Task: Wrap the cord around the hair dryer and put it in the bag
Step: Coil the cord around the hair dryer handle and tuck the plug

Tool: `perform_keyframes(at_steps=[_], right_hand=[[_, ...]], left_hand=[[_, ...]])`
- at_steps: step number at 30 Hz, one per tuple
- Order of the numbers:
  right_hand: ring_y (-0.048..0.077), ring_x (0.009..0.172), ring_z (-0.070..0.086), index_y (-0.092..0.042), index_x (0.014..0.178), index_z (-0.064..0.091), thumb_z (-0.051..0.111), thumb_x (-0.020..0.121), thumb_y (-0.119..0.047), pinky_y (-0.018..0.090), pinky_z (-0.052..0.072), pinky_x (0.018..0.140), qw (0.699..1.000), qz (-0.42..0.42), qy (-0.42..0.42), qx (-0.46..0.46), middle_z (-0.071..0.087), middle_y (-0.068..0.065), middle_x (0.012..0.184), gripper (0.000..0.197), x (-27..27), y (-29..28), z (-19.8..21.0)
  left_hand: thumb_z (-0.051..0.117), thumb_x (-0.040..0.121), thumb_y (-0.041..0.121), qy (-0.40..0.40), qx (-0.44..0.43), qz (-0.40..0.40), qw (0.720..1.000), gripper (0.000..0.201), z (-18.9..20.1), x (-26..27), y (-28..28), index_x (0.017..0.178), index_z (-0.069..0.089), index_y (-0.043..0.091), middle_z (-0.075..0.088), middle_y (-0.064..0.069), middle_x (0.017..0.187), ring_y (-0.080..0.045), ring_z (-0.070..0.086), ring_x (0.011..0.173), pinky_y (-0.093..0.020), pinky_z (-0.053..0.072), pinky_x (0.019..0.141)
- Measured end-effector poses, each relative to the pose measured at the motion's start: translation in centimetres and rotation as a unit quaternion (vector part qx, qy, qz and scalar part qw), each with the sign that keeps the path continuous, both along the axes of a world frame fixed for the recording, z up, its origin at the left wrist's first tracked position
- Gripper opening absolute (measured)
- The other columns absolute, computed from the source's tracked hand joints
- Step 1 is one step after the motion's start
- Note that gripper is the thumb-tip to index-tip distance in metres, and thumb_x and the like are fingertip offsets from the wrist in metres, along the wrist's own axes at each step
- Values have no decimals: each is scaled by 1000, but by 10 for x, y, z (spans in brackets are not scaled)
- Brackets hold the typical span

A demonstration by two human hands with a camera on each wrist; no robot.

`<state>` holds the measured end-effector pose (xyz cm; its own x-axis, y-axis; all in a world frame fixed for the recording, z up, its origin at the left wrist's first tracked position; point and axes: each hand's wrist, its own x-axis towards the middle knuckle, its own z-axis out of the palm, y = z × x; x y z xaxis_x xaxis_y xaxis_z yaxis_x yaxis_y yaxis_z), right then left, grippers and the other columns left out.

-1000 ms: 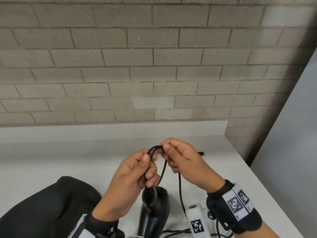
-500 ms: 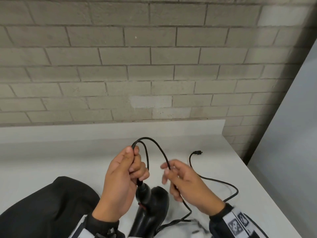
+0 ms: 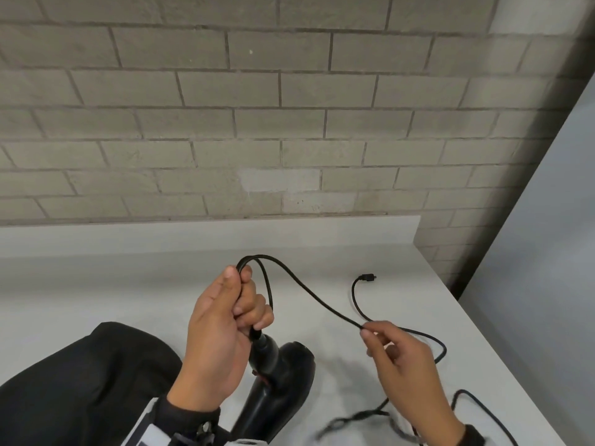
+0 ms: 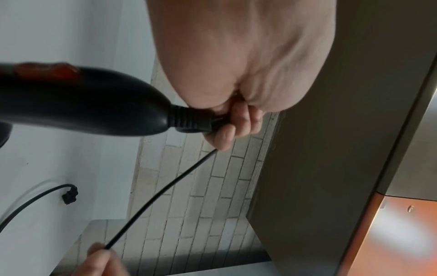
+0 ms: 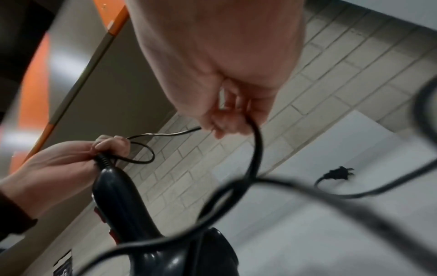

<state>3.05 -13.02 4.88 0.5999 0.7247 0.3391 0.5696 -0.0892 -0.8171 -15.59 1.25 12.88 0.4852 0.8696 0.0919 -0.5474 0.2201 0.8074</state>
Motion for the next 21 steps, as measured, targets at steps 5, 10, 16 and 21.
perform_keyframes(at_steps=[5, 10, 16, 21], right_hand=[[8, 55, 53, -31, 85, 65, 57, 94, -33, 22, 47, 47, 964, 14, -254, -75, 57, -13, 64, 12, -17, 10, 14], [11, 40, 44, -31, 68, 60, 43, 89, -39, 22, 35, 34, 909, 77, -399, -97, 46, -10, 57, 28, -44, 12, 42], [12, 44, 43, -30, 73, 65, 45, 93, -39, 22, 33, 36, 879, 162, -446, -43, 46, -9, 60, 30, -54, 15, 77], [9, 57, 45, -31, 94, 68, 47, 99, -42, 24, 41, 46, 913, 219, -345, 12, 50, -10, 71, 24, -41, 21, 95]], left_hand=[[44, 94, 33, 3, 15, 5, 1000, 25, 1, -1, 0, 87, 52, 10, 25, 5, 54, -9, 23, 45, -22, 33, 46], [43, 96, 33, 18, 49, 0, 999, 27, 0, -1, -5, 88, 54, 9, 28, 3, 52, -11, 24, 45, -23, 33, 49], [42, 99, 33, 50, 91, 0, 995, 30, 0, 2, -13, 93, 64, 13, 34, -2, 55, -15, 36, 48, -30, 41, 58], [46, 102, 39, 84, 155, -15, 984, 32, -2, 0, -12, 98, 62, 12, 51, -8, 59, -24, 58, 60, -29, 51, 68]])
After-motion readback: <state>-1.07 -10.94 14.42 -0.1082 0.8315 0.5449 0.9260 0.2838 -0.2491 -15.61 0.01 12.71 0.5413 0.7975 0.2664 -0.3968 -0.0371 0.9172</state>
